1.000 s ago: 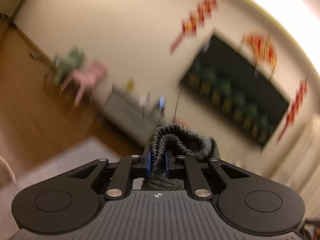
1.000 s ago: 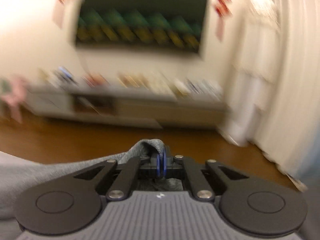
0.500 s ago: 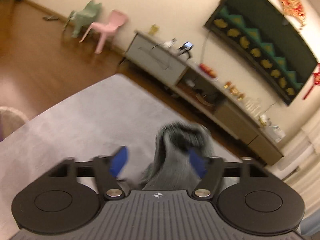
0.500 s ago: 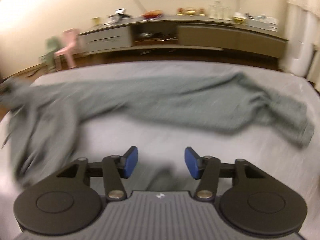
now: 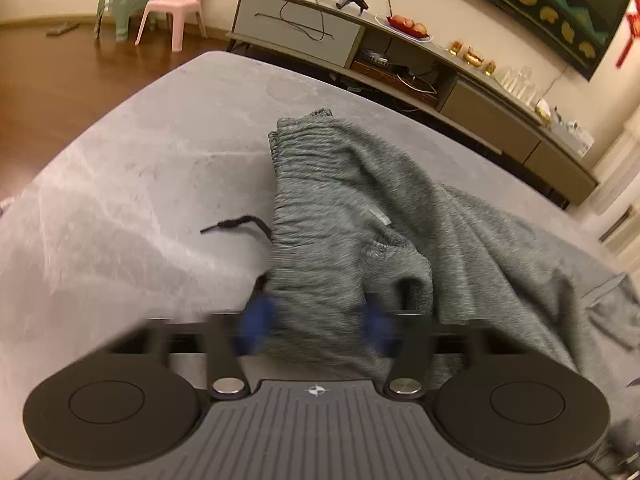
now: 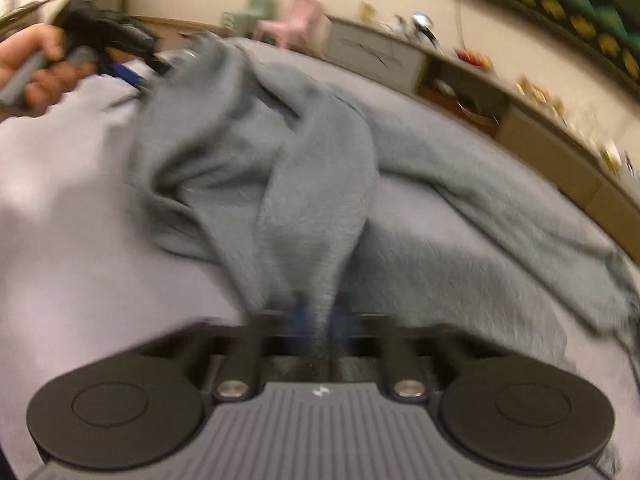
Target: Fold clothes
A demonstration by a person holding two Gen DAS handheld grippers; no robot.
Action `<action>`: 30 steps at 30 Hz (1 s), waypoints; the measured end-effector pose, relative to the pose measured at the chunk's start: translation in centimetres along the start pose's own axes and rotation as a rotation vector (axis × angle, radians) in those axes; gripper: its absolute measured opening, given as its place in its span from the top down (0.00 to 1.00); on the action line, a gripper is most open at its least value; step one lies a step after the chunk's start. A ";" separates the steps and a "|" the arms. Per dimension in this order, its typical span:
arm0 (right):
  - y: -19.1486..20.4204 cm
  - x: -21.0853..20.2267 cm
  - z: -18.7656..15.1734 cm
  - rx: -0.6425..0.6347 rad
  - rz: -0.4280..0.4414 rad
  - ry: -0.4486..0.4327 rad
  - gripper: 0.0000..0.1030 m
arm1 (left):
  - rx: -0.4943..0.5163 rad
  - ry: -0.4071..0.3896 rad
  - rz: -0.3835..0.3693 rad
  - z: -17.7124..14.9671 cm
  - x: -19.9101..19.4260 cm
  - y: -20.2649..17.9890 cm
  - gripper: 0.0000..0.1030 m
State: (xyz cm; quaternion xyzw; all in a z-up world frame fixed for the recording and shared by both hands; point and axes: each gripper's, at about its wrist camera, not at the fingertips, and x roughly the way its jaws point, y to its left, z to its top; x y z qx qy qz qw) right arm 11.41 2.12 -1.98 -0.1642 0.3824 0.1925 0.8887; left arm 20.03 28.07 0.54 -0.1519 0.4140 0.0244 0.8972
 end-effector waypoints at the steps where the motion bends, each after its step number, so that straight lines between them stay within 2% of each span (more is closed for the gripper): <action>1: -0.9 -0.5 0.1 0.032 -0.012 -0.016 0.97 | 0.010 -0.012 -0.015 -0.1 0.0 -0.1 0.79; 2: -2.3 -1.4 0.6 0.084 -0.038 -0.044 0.97 | 0.009 -0.046 -0.028 0.2 -0.4 0.0 0.89; 3: -3.9 -2.4 1.1 0.140 -0.066 -0.076 0.97 | 0.012 -0.091 -0.036 0.7 -1.3 0.1 0.90; 6: -10.2 -6.0 2.0 0.365 -0.144 -0.175 0.97 | -0.114 -0.358 -0.179 2.8 -7.7 3.0 0.91; 8: -13.8 -6.9 1.6 0.495 -0.170 -0.192 0.96 | -0.129 -0.539 -0.289 3.1 -11.8 4.6 0.91; 9: -14.9 -6.7 1.4 0.526 -0.181 -0.179 0.98 | -0.098 -0.569 -0.272 2.9 -12.6 4.8 0.90; 10: -15.3 -6.1 0.8 0.553 -0.190 -0.153 0.97 | -0.057 -0.523 -0.236 2.8 -12.1 4.7 0.90; 12: -15.8 -4.5 -0.4 0.607 -0.208 -0.095 0.90 | -0.052 -0.354 -0.196 2.3 -9.0 5.1 0.90; 14: -16.4 -3.0 -1.7 0.660 -0.225 -0.036 0.83 | 0.001 -0.252 -0.148 1.6 -7.1 4.7 0.90; 17: -15.5 -3.5 -3.4 0.673 -0.219 -0.008 0.82 | 0.041 -0.209 -0.165 1.2 -6.6 4.2 0.90; 18: -15.1 -4.0 -3.5 0.665 -0.215 -0.015 0.78 | 0.037 -0.211 -0.169 1.3 -6.7 4.4 0.90; 19: -14.7 -4.5 -3.6 0.657 -0.211 -0.022 0.69 | 0.032 -0.214 -0.173 1.3 -6.9 4.6 0.86; 20: -14.5 -5.3 -3.4 0.654 -0.212 -0.036 0.61 | 0.028 -0.216 -0.178 1.4 -7.0 4.8 0.77; 21: -14.3 -6.1 -3.3 0.652 -0.213 -0.052 0.56 | 0.014 -0.216 -0.172 1.5 -6.9 4.9 0.71; 22: -14.4 -6.6 -3.5 0.658 -0.209 -0.058 0.49 | 0.000 -0.216 -0.167 1.5 -6.8 4.9 0.59; 23: -14.6 -7.1 -3.8 0.666 -0.204 -0.063 0.47 | -0.014 -0.215 -0.162 1.6 -6.7 5.0 0.49; 24: -14.7 -7.5 -4.1 0.673 -0.199 -0.067 0.47 | -0.028 -0.215 -0.156 1.6 -6.6 5.0 0.43; 26: -14.6 -7.9 -5.2 0.670 -0.200 -0.047 0.37 | -0.054 -0.227 -0.164 1.9 -7.3 4.9 0.26; 28: -13.8 -7.8 -6.5 0.629 -0.219 0.001 0.35 | -0.062 -0.220 -0.171 2.0 -7.2 4.7 0.20; 30: -13.0 -7.3 -7.4 0.575 -0.243 0.065 0.35 | -0.048 -0.198 -0.177 2.1 -6.8 3.9 0.18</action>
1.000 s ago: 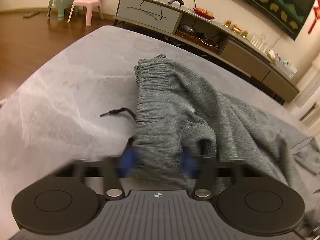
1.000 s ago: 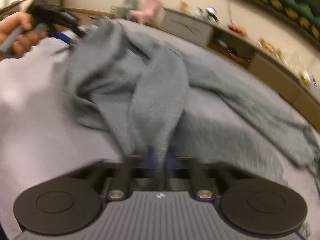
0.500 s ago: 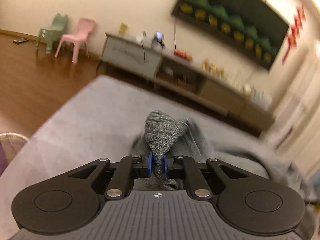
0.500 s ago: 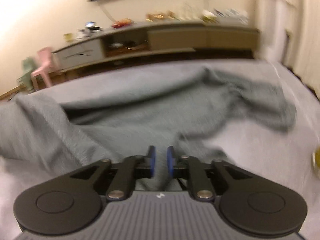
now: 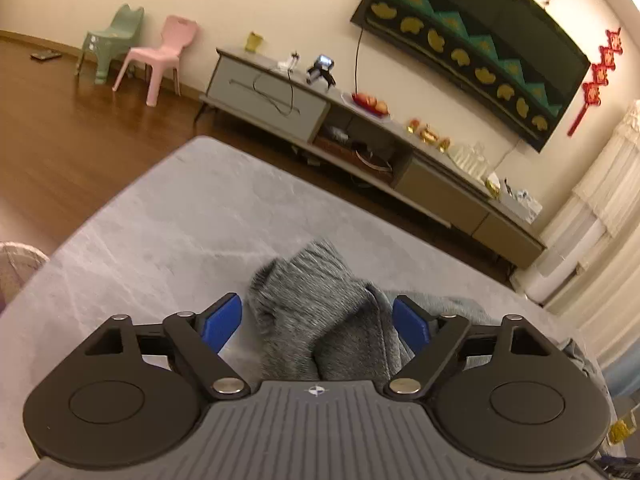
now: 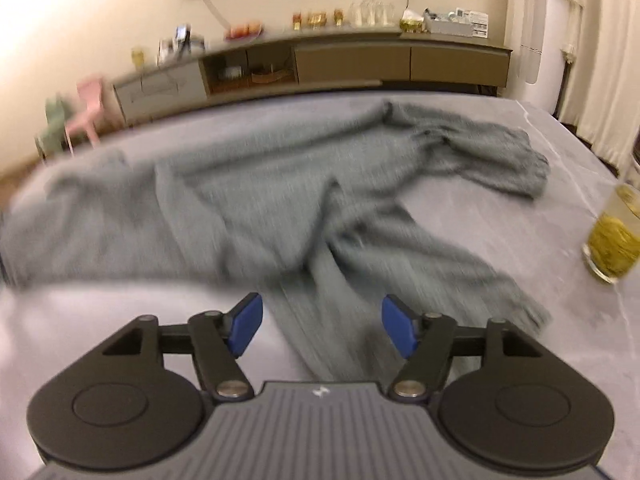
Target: Fold clothes
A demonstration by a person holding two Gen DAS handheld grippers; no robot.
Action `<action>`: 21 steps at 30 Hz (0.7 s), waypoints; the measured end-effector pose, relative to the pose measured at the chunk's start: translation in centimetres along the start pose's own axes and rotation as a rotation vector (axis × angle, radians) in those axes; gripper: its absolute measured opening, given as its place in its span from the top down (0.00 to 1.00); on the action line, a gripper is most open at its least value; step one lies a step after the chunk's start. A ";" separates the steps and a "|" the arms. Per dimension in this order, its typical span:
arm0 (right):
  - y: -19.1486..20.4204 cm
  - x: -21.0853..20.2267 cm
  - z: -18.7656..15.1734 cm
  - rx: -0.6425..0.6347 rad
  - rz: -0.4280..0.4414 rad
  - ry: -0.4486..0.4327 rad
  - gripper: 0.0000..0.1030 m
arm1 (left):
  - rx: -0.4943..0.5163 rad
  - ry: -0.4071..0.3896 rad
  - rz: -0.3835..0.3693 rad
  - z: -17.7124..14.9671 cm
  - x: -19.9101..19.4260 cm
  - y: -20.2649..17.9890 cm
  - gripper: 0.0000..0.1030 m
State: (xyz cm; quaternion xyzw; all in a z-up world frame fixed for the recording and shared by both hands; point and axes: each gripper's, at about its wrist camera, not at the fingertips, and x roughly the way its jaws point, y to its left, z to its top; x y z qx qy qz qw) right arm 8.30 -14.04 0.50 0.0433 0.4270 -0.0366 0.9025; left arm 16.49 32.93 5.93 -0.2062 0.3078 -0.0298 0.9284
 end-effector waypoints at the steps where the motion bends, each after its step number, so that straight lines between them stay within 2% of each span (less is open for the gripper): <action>1: 0.2 0.5 -0.5 -0.034 -0.021 0.028 0.36 | 0.013 0.015 -0.004 -0.1 0.6 -0.4 0.18; 3: 0.6 1.5 -0.7 -0.075 -0.041 0.060 0.43 | 0.069 0.031 0.014 -0.5 2.0 -1.8 0.19; 4: 0.6 1.9 -0.6 -0.084 -0.043 0.072 0.53 | 0.095 0.031 0.028 -0.7 2.6 -2.4 0.23; 5: 0.5 2.3 -0.6 -0.091 -0.043 0.083 0.65 | 0.121 0.031 0.041 -0.9 3.2 -2.9 0.37; 6: 0.4 2.5 -0.4 -0.095 -0.044 0.084 0.72 | 0.130 0.029 0.049 -0.9 3.7 -3.2 0.53; 7: 0.2 2.6 -0.3 -0.099 -0.046 0.083 0.94 | 0.138 0.028 0.056 -0.9 4.2 -3.4 0.85; 10: -0.4 1.9 0.2 -0.124 -0.077 0.052 0.96 | 0.075 -0.102 0.043 0.6 3.1 -2.8 0.87; 12: -2.3 -0.9 1.5 -0.070 -0.104 -0.052 0.96 | -0.061 -0.252 -0.019 2.7 -0.4 -1.0 0.87; 13: -3.7 -2.7 2.2 -0.014 -0.071 -0.111 0.96 | -0.115 -0.310 -0.052 3.4 -2.1 0.0 0.87; 15: -6.8 -6.6 3.7 0.110 0.005 -0.231 0.96 | -0.181 -0.390 -0.067 4.2 -4.7 1.7 0.87; 18: -8.9 -9.1 5.2 0.133 -0.058 -0.296 0.96 | -0.223 -0.385 -0.048 3.9 -5.1 3.7 0.87; 21: -8.6 -7.8 5.9 0.074 -0.125 -0.241 0.96 | -0.231 -0.323 -0.013 3.1 -3.7 3.9 0.87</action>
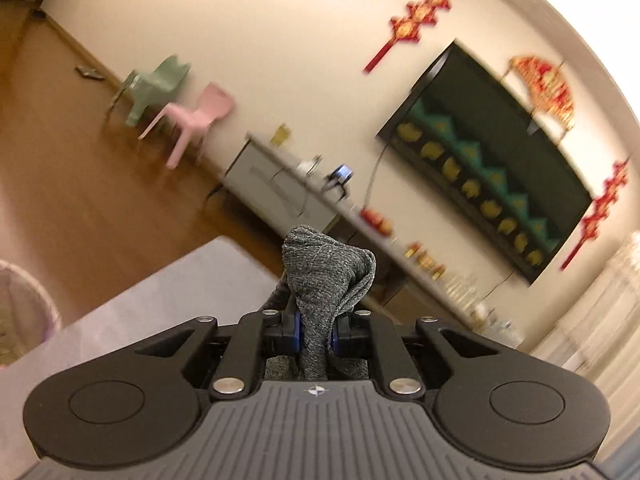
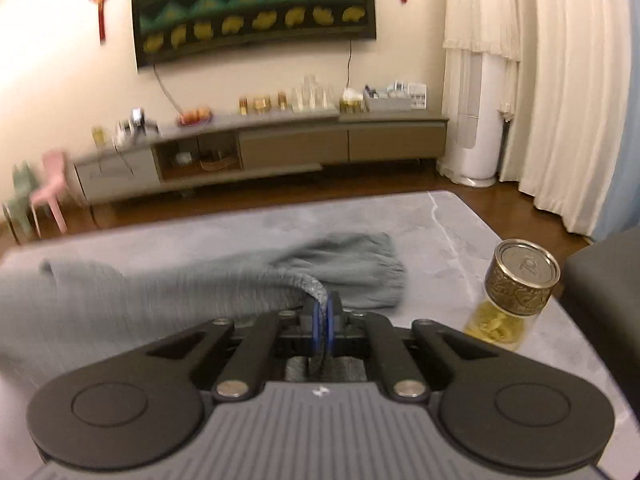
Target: Fold clothes
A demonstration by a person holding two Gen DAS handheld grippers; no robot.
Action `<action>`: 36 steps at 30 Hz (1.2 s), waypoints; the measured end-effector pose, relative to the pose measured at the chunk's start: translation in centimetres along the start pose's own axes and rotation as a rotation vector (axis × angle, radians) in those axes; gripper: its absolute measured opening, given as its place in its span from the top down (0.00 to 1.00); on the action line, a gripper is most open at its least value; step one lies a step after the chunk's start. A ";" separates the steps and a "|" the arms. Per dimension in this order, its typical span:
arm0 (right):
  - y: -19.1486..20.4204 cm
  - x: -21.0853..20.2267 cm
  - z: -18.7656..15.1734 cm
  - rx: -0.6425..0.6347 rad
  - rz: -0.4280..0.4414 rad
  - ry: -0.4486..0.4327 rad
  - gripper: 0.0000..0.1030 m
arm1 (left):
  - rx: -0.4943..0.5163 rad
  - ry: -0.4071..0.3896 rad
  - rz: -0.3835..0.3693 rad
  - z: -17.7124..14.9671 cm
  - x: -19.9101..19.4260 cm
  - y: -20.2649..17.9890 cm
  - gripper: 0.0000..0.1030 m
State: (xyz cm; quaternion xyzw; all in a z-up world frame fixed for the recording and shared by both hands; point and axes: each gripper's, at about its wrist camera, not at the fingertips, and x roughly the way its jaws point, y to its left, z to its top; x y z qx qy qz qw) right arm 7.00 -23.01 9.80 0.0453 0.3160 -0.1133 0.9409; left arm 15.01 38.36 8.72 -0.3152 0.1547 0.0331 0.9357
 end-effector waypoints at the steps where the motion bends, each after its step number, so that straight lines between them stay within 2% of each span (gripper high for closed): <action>1: 0.1 -0.1 -0.2 -0.003 0.001 0.000 0.96 | 0.003 0.009 -0.004 -0.2 -0.2 0.0 0.87; 6: -0.1 -1.9 -1.6 -0.012 0.028 -0.012 0.96 | 0.024 0.016 -0.071 -0.5 -4.6 -0.3 0.87; 9: -1.3 -3.1 -2.9 -0.092 0.027 0.040 0.96 | 0.058 0.026 -0.125 -0.6 -8.3 -0.7 0.87; 11: -1.8 -3.6 -4.1 -0.188 -0.004 0.096 0.95 | 0.143 0.066 -0.117 -1.8 -10.0 -1.5 0.86; 13: -2.0 -3.3 -5.3 -0.295 -0.077 0.164 0.93 | 0.307 0.137 -0.064 -4.3 -11.2 -2.7 0.84; 15: -2.5 -2.9 -5.4 -0.306 -0.109 0.194 0.87 | 0.449 0.209 -0.041 -6.7 -12.6 -3.7 0.82; 17: -3.2 -2.9 -4.7 -0.262 -0.101 0.182 0.68 | 0.531 0.268 -0.069 -8.5 -14.3 -4.1 0.67; 18: -3.4 -2.9 -4.1 -0.230 -0.086 0.163 0.65 | 0.554 0.290 -0.095 -9.1 -15.2 -4.2 0.62; 20: -2.9 -2.8 -2.7 -0.188 -0.059 0.125 0.63 | 0.570 0.288 -0.099 -9.0 -16.7 -4.0 0.45; 23: -1.3 -2.2 -1.0 -0.124 0.004 0.061 0.62 | 0.474 0.226 -0.117 -6.5 -17.6 -2.7 0.31; 25: -0.2 -1.8 0.2 -0.080 0.048 0.019 0.58 | 0.365 0.203 -0.114 -4.6 -16.8 -1.7 0.22; 26: 1.6 -1.3 0.3 -0.102 0.075 0.018 0.55 | 0.320 0.196 -0.111 -3.8 -16.1 -1.2 0.17; 28: 5.6 -0.1 0.4 -0.165 0.131 0.026 0.55 | 0.292 0.234 -0.046 -3.5 -12.7 -0.9 0.16; 31: 11.6 1.8 0.5 -0.259 0.216 0.038 0.55 | 0.308 0.371 0.043 -4.6 -6.0 -0.6 0.16; 33: 16.1 2.6 0.0 -0.343 0.272 0.039 0.54 | 0.346 0.463 0.152 -6.3 -2.0 -0.3 0.16; 35: 20.1 3.3 -0.4 -0.399 0.328 0.039 0.52 | 0.376 0.513 0.252 -7.7 0.5 0.4 0.19; 36: 21.8 3.4 -0.5 -0.414 0.354 0.042 0.52 | 0.385 0.517 0.254 -7.9 1.2 0.5 0.22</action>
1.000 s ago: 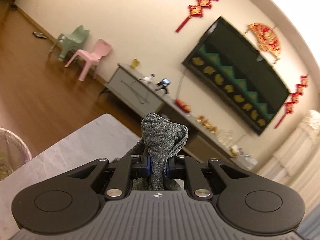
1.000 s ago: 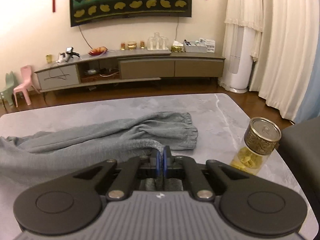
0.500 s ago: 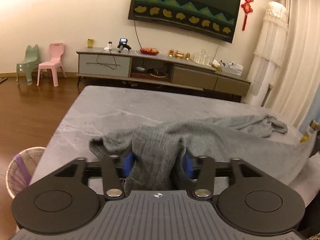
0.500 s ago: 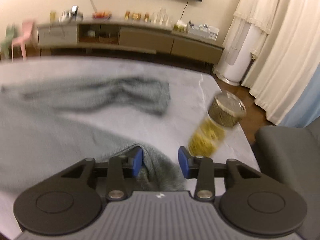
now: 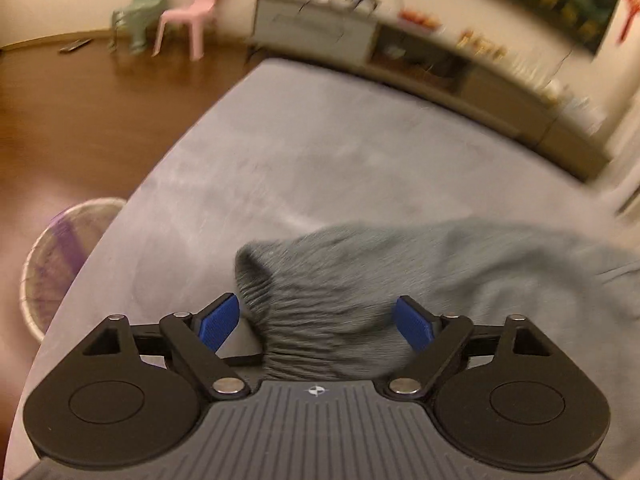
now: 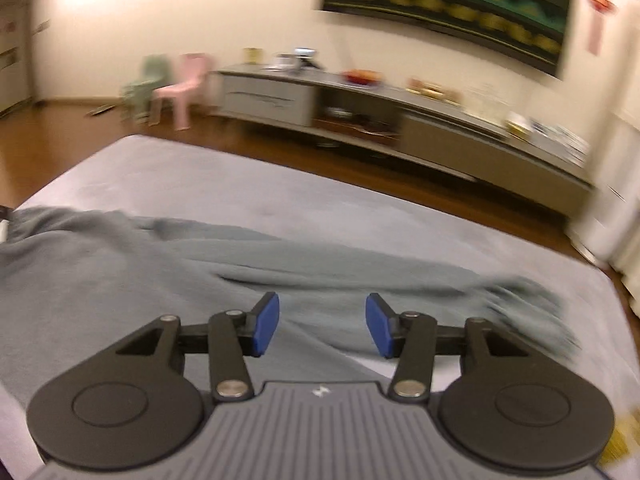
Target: Fold clothes
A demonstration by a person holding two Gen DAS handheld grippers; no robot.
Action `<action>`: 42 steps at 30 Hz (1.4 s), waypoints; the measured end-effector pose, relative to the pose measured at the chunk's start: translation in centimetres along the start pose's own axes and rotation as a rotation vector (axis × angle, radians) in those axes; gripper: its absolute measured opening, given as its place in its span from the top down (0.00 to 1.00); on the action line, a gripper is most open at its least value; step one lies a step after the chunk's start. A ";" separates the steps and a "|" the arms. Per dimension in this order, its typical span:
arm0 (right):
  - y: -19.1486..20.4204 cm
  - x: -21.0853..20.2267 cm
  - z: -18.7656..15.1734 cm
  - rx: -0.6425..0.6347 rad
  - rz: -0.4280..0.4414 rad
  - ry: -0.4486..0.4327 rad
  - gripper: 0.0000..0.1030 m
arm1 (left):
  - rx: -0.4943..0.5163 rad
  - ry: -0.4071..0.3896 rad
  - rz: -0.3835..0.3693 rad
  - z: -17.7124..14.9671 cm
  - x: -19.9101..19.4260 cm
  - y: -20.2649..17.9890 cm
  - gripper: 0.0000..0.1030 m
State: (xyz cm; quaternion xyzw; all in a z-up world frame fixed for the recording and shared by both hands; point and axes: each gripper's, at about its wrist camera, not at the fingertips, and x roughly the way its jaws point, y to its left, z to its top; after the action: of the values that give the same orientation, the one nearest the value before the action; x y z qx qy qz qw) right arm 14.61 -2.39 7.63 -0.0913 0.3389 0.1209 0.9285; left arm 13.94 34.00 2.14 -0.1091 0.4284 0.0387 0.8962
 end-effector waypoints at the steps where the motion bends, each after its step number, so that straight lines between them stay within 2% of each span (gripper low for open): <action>1: 1.0 0.5 0.6 -0.009 0.018 0.000 0.52 | 0.009 0.004 0.003 0.2 0.7 -0.1 0.37; 2: 2.0 1.0 1.2 -0.017 0.035 0.000 0.52 | 0.032 -0.014 -0.033 0.2 0.4 -0.5 0.64; 3: 2.9 1.5 1.8 -0.025 0.051 -0.001 0.52 | 0.055 -0.032 -0.070 0.3 0.2 -0.9 0.71; 4: 3.9 2.0 2.4 -0.033 0.068 -0.001 0.53 | 0.086 -0.083 -0.137 -0.3 -1.4 -1.7 0.86; 5: 4.7 2.4 3.0 -0.038 0.075 -0.006 0.53 | 0.118 -0.135 -0.204 -0.8 -3.0 -2.5 0.95; 7: 6.4 2.0 4.1 -0.024 0.087 -0.022 0.53 | 0.302 -0.225 -0.397 -3.6 -8.0 -7.2 0.95; 8: 6.8 2.1 4.8 -0.016 0.098 -0.031 0.53 | 0.450 -0.238 -0.465 -6.0 -10.1 -10.2 0.95; 9: 7.5 2.2 5.3 -0.026 0.113 -0.030 0.53 | 0.589 -0.228 -0.482 -8.9 -11.3 -13.2 0.95; 12: 9.8 2.5 6.4 -0.069 0.158 -0.023 0.50 | 0.692 -0.125 -0.496 -14.5 -9.7 -17.2 0.94; 14: 13.0 2.5 6.3 -0.166 0.209 0.000 0.43 | 0.745 -0.127 -0.388 -16.2 -8.5 -18.0 0.94; 17: 18.5 2.5 5.6 -0.325 0.301 0.028 0.34 | 0.756 -0.138 -0.409 -16.6 -9.0 -17.9 0.94; 20: 24.0 3.5 4.9 -0.463 0.377 0.060 0.32 | 0.776 -0.131 -0.406 -17.1 -8.4 -18.1 0.94; 22: 27.3 5.4 4.7 -0.532 0.399 0.117 0.32 | 0.789 -0.135 -0.399 -17.5 -8.2 -18.2 0.94; 24: 28.9 6.9 4.1 -0.571 0.405 0.177 0.33 | 0.787 -0.140 -0.397 -17.6 -8.3 -18.2 0.94; 25: 29.6 7.7 3.7 -0.588 0.407 0.207 0.37 | 0.782 -0.141 -0.397 -17.7 -8.4 -18.1 0.94; 27: 31.1 9.1 3.1 -0.624 0.410 0.267 0.52 | 0.787 -0.147 -0.401 -17.8 -8.6 -18.2 0.94; 28: 31.2 9.5 2.7 -0.631 0.387 0.274 0.71 | 0.792 -0.151 -0.402 -17.8 -8.7 -18.4 0.94; 29: 31.3 9.7 2.4 -0.637 0.358 0.276 0.85 | 0.797 -0.154 -0.403 -17.9 -8.8 -18.5 0.94; 30: 31.1 9.3 2.4 -0.639 0.335 0.262 0.92 | 0.793 -0.161 -0.403 -17.8 -9.0 -18.6 0.94; 34: 29.3 6.2 4.6 -0.616 0.258 0.133 0.94 | 0.752 -0.211 -0.399 -17.1 -9.8 -18.6 0.94; 37: 28.2 3.7 8.3 -0.601 0.191 -0.001 0.94 | 0.644 -0.283 -0.355 -15.2 -10.3 -17.7 0.94; 40: 28.1 3.1 14.2 -0.572 0.140 -0.104 0.94 | 0.448 -0.379 -0.237 -11.5 -10.1 -15.1 0.94; 42: 28.5 4.3 18.3 -0.518 0.140 -0.145 0.94 | 0.325 -0.420 -0.140 -8.5 -9.2 -13.2 0.94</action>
State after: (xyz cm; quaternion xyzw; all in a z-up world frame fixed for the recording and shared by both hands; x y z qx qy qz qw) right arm 20.74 30.10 16.16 -0.2932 0.2348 0.2738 0.8854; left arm 3.85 19.41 6.27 0.0173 0.2251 -0.0708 0.9716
